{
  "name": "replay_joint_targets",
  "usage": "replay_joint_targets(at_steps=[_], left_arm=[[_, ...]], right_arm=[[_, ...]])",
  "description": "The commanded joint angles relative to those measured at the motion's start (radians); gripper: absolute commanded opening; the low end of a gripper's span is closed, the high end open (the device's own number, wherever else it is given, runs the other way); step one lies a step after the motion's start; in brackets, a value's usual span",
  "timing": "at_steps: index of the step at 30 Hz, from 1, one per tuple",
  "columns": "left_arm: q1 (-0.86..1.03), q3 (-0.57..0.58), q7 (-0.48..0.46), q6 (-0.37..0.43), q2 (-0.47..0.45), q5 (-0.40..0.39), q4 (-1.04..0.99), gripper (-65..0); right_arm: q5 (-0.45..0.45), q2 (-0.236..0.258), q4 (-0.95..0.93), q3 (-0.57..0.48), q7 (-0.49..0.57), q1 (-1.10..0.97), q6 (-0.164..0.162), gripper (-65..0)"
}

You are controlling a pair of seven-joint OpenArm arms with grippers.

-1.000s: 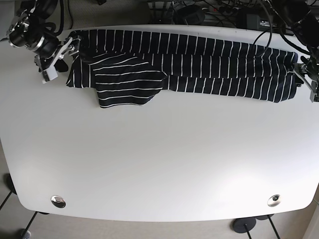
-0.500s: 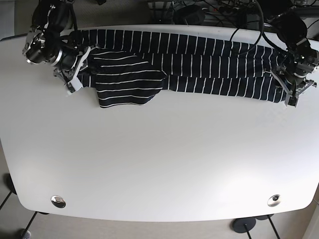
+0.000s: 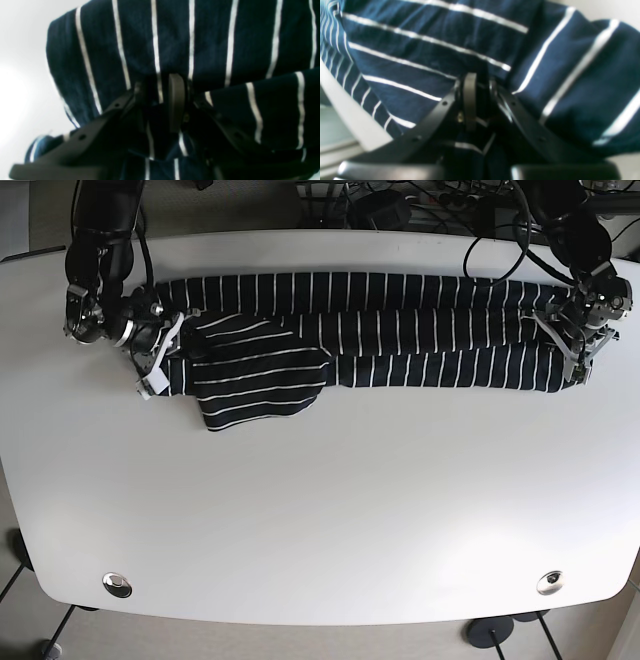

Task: Fold the T-shirt properly

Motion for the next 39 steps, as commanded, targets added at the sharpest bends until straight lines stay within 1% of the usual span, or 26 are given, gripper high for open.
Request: replay_joint_targets(at_steps=[1, 3, 5, 6, 8, 10, 11, 12, 13, 15, 16, 17, 18, 19, 21, 23, 24, 25, 28, 30, 32, 34, 36, 37, 39], left_arm=[[-0.043, -0.004, -0.013, 0.002, -0.019, -0.006, -0.032, -53.1], [-0.08, -0.004, -0.011, 0.002, -0.022, -0.006, -0.068, -53.1], [-0.081, -0.004, -0.011, 0.002, -0.022, -0.006, -0.061, -53.1], [-0.081, -0.004, -0.011, 0.002, -0.022, -0.006, -0.058, -53.1], [-0.081, -0.004, -0.011, 0.002, -0.02, -0.006, -0.057, -53.1], [-0.081, -0.004, -0.011, 0.002, -0.02, -0.006, -0.057, -53.1], [-0.081, -0.004, -0.011, 0.002, -0.02, -0.006, -0.057, -53.1], [-0.081, -0.004, -0.011, 0.002, -0.02, -0.006, -0.057, -53.1], [-0.081, -0.004, -0.011, 0.002, -0.02, -0.006, -0.057, -53.1], [-0.08, -0.006, -0.011, 0.002, -0.02, -0.006, -0.058, -53.1], [-0.08, -0.007, -0.011, 0.002, -0.02, -0.006, -0.058, -53.1], [-0.08, -0.007, -0.011, 0.002, -0.02, -0.006, -0.058, -53.1], [-0.08, -0.007, -0.011, 0.002, -0.02, -0.006, -0.058, -53.1], [-0.08, -0.007, -0.011, 0.002, -0.02, -0.006, -0.058, -53.1], [-0.08, -0.007, -0.011, 0.002, -0.02, -0.006, -0.058, -53.1], [-0.08, -0.009, -0.011, 0.002, -0.019, -0.006, -0.058, -53.1], [-0.08, -0.009, -0.011, 0.002, -0.019, -0.006, -0.058, -53.1], [-0.08, -0.009, -0.011, 0.002, -0.019, -0.006, -0.058, -53.1], [-0.08, -0.009, -0.011, 0.002, -0.019, -0.006, -0.06, -53.1], [-0.08, -0.009, -0.011, 0.002, -0.019, -0.006, -0.063, -53.1], [-0.08, -0.009, -0.011, 0.002, -0.019, -0.006, -0.063, -53.1], [-0.08, -0.006, -0.011, 0.002, -0.019, -0.006, -0.063, -53.1], [-0.08, -0.006, -0.011, 0.002, -0.019, -0.006, -0.063, -53.1], [-0.08, -0.006, -0.011, 0.002, -0.019, -0.006, -0.063, -53.1], [-0.08, -0.009, -0.011, 0.002, -0.019, -0.006, -0.063, -53.1]], right_arm=[[-0.061, 0.047, -0.052, 0.004, -0.014, 0.048, -0.02, -57.9], [-0.055, 0.063, -0.038, 0.009, -0.017, 0.071, -0.02, -57.9], [-0.055, 0.06, 0.077, 0.038, -0.053, 0.073, -0.02, -57.9], [-0.055, 0.046, 0.123, 0.059, -0.073, 0.074, -0.02, -57.9], [-0.061, 0.001, 0.166, 0.095, -0.094, 0.116, -0.02, -57.9], [-0.063, -0.02, 0.155, 0.112, -0.096, 0.162, -0.02, -57.5], [-0.063, -0.022, 0.125, 0.112, -0.096, 0.193, -0.02, -55.2], [-0.063, -0.026, 0.08, 0.11, -0.096, 0.228, -0.02, -50.6], [-0.063, -0.026, 0.031, 0.11, -0.096, 0.263, -0.02, -43.9], [-0.063, -0.026, -0.087, 0.11, -0.082, 0.325, -0.02, -27.6], [-0.063, -0.026, -0.145, 0.102, -0.057, 0.358, -0.02, -20.0], [-0.063, -0.026, -0.196, 0.079, -0.025, 0.383, -0.02, -14.4], [-0.063, -0.02, -0.245, 0.05, 0.004, 0.401, -0.02, -11.4], [-0.063, -0.019, -0.288, 0.021, 0.029, 0.421, -0.02, -10.8], [-0.063, -0.019, -0.356, -0.026, 0.046, 0.444, -0.02, -12.8], [-0.063, -0.028, -0.36, -0.048, 0.046, 0.441, -0.02, -14.9], [-0.061, -0.051, -0.362, -0.048, 0.046, 0.438, -0.02, -16.6], [-0.061, -0.062, -0.362, -0.046, 0.046, 0.432, -0.02, -18.7], [-0.061, -0.074, -0.359, -0.045, 0.046, 0.415, -0.02, -33.9], [-0.06, -0.076, -0.357, -0.045, 0.047, 0.415, -0.02, -48.5], [-0.058, -0.077, -0.316, -0.043, 0.047, 0.414, -0.02, -63.4], [-0.055, -0.077, -0.225, -0.039, 0.032, 0.4, -0.02, -62.5], [-0.055, -0.079, -0.092, -0.026, -0.022, 0.36, -0.02, -63.6], [-0.055, -0.085, -0.015, 0.0, -0.062, 0.34, -0.02, -63.7], [-0.055, -0.118, 0.134, 0.076, -0.171, 0.291, -0.02, -63.7]])
